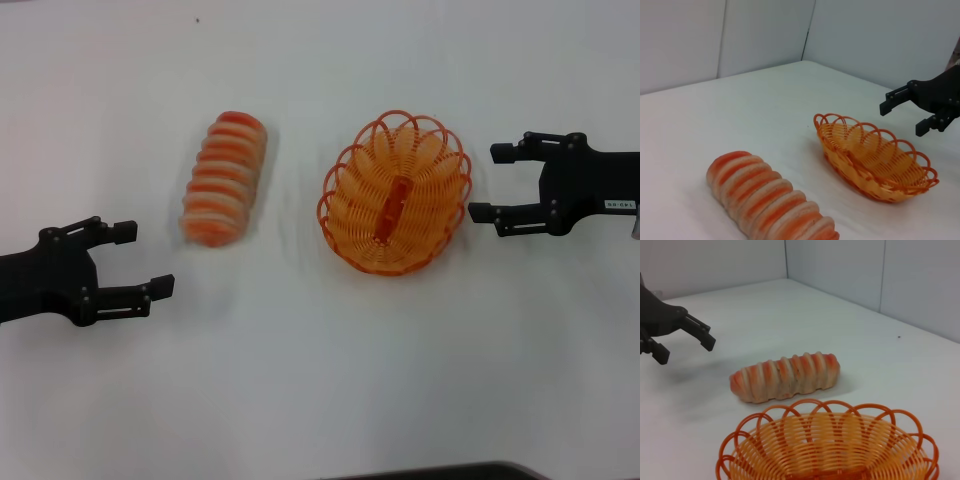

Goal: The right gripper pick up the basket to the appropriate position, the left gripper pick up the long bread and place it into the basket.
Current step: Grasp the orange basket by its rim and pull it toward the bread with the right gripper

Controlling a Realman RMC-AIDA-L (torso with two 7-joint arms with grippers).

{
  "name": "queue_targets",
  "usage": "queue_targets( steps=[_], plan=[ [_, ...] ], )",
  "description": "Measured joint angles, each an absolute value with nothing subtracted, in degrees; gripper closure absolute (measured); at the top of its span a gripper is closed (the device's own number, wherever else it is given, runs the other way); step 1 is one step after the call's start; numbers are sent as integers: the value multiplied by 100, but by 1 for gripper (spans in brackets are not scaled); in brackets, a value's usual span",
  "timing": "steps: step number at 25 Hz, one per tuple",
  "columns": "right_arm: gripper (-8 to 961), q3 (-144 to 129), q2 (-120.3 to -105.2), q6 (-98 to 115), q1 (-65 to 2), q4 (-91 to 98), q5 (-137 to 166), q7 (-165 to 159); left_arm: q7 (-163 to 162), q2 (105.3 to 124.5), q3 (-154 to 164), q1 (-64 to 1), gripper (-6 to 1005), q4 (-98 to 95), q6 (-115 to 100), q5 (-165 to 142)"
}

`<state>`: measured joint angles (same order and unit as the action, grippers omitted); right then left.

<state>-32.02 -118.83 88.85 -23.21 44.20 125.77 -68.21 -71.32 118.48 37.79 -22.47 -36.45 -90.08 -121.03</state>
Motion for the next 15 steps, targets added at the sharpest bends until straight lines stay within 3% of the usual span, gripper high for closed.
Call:
queue_targets(
  steps=[15],
  plan=[
    [88, -3096, -11920, 8887, -2444, 4395, 12249, -7716, -7007, 11921, 3717, -2250, 65, -3662, -8980, -12055]
  ],
)
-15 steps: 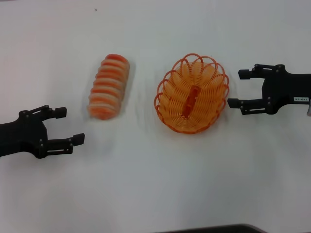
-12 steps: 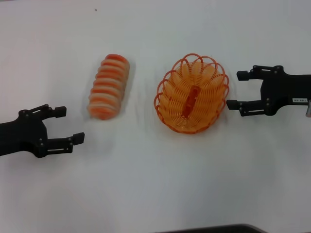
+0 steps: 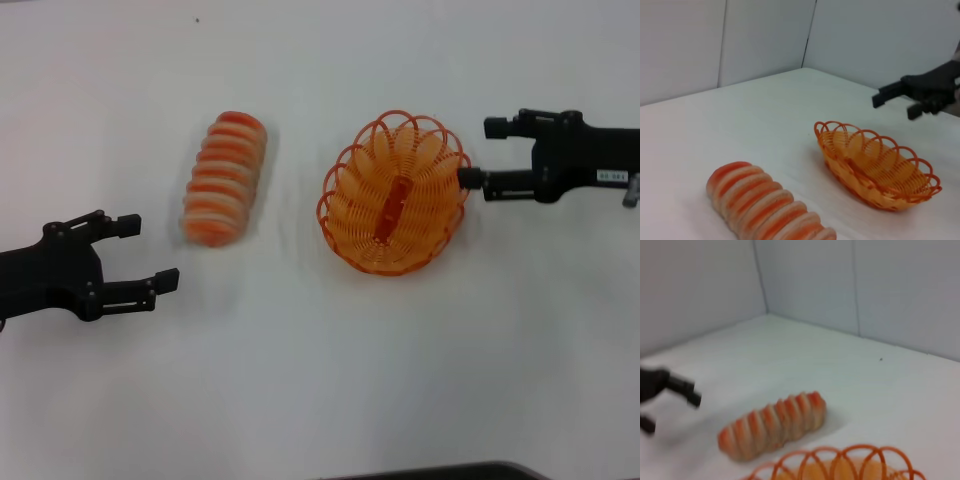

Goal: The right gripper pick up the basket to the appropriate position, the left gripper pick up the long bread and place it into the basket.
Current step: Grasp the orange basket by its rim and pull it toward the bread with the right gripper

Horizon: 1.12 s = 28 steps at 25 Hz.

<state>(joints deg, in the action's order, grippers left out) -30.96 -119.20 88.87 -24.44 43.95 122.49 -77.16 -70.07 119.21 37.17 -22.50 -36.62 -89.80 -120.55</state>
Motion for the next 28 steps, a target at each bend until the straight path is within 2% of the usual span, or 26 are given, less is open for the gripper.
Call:
queue_targets(
  steps=[3, 8, 11, 19, 23, 28],
  plan=[
    [92, -3137, -11859, 8852, -2699, 4440, 12253, -8965, -6982, 11936, 3702, -2252, 65, -3665, -9011, -12047],
    [99, -3266, -11631, 8784, -3315, 4723, 12780, -11197, -6979, 11949, 3700, -2259, 65, -3665, -9024, -12042],
    [104, -3277, -11603, 8752, -3748, 5113, 13409, -12191, -6979, 11949, 3708, -2259, 65, -3665, -9039, -12041],
    [115, -4154, -11836, 8698, -4664, 5800, 15069, -12701, -6978, 11949, 3700, -2254, 65, -3674, -9125, -12040],
    [121, -4843, -11960, 8494, -4915, 5765, 15693, -12697, -6978, 11957, 3700, -2239, 65, -3670, -9149, -12040],
    [128, -5519, -12009, 8266, -4987, 5708, 15845, -12788, -6978, 11965, 3700, -2209, 64, -3662, -9166, -12040]
  ],
)
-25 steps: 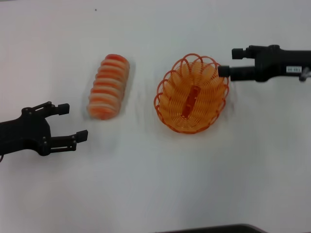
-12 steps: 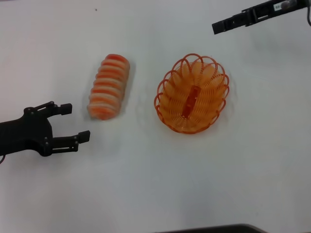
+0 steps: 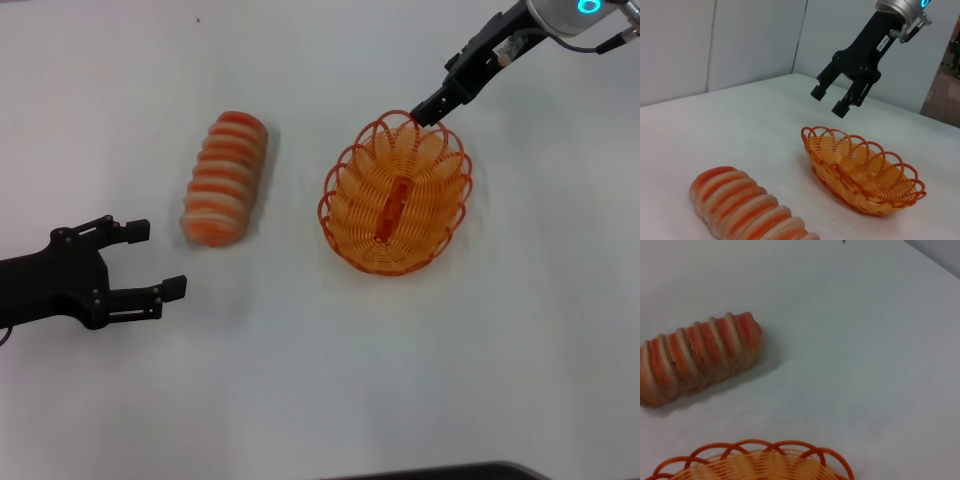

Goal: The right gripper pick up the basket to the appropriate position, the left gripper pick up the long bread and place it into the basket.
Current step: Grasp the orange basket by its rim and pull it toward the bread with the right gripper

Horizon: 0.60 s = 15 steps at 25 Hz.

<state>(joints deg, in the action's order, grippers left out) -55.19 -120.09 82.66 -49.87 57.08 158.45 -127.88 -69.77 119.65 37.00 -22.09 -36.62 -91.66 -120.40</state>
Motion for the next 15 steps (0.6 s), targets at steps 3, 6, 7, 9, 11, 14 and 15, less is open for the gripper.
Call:
queue_targets(
  steps=[3, 6, 7, 9, 11, 14, 15],
  plan=[
    [133, -5719, -12010, 8029, -4949, 5589, 15848, -12789, -6968, 11982, 3700, -2193, 64, -3654, -9168, -12041],
    [137, -5755, -12003, 7859, -4943, 5320, 15836, -12786, -6954, 12000, 3700, -2166, 64, -3650, -9175, -12041],
    [138, -5759, -11996, 7765, -4958, 5183, 15831, -12775, -6930, 12005, 3701, -2162, 64, -3640, -9176, -12043],
    [141, -5778, -11983, 7534, -5001, 4917, 15826, -12731, -6895, 12016, 3699, -2164, 64, -3632, -9166, -12043],
    [144, -5834, -11975, 7295, -5031, 4705, 15825, -12667, -6881, 12048, 3699, -2179, 64, -3647, -9153, -12043],
    [149, -6000, -11995, 7168, -5029, 4600, 15824, -12640, -6881, 12083, 3693, -2182, 64, -3671, -9165, -12029],
    [150, -6058, -12000, 7148, -5034, 4552, 15816, -12657, -6880, 12083, 3690, -2180, 64, -3667, -9167, -12020]
  ],
)
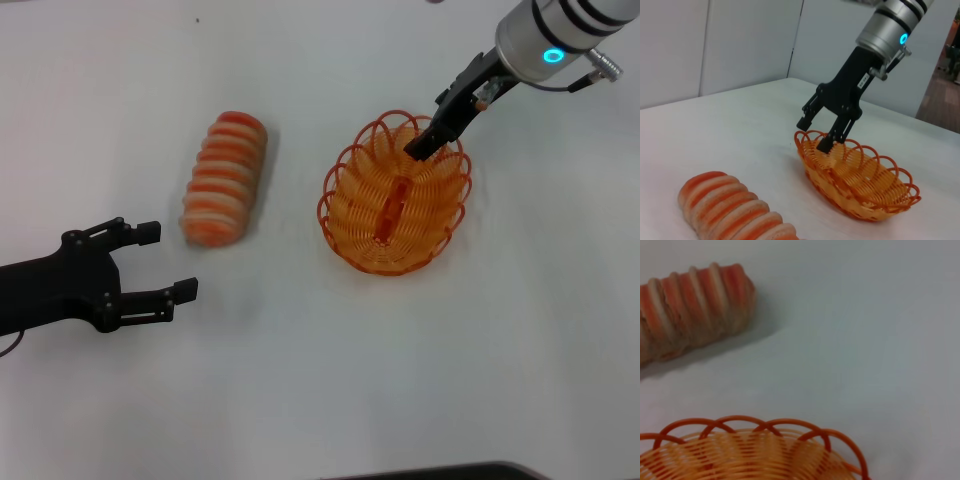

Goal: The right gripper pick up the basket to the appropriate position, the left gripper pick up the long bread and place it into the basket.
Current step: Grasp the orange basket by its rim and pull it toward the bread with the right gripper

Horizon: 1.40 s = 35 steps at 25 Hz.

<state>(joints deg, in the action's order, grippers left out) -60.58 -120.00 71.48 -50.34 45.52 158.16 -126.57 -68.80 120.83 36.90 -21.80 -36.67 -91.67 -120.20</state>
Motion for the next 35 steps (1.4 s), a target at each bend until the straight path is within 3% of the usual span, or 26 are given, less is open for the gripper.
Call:
queue_targets(
  steps=[20, 31, 35],
  plan=[
    [179, -6164, -11968, 6941, -5128, 4247, 15669, -12915, -6847, 12094, 3691, -2175, 64, -3637, -9129, -12005],
    [657, -6196, -11968, 6979, -5174, 4108, 15667, -12920, -6837, 12094, 3691, -2167, 65, -3646, -9161, -12005],
    [744, -6142, -11963, 7054, -5177, 4103, 15663, -12923, -6833, 12095, 3692, -2165, 66, -3647, -9164, -12005]
  ],
)
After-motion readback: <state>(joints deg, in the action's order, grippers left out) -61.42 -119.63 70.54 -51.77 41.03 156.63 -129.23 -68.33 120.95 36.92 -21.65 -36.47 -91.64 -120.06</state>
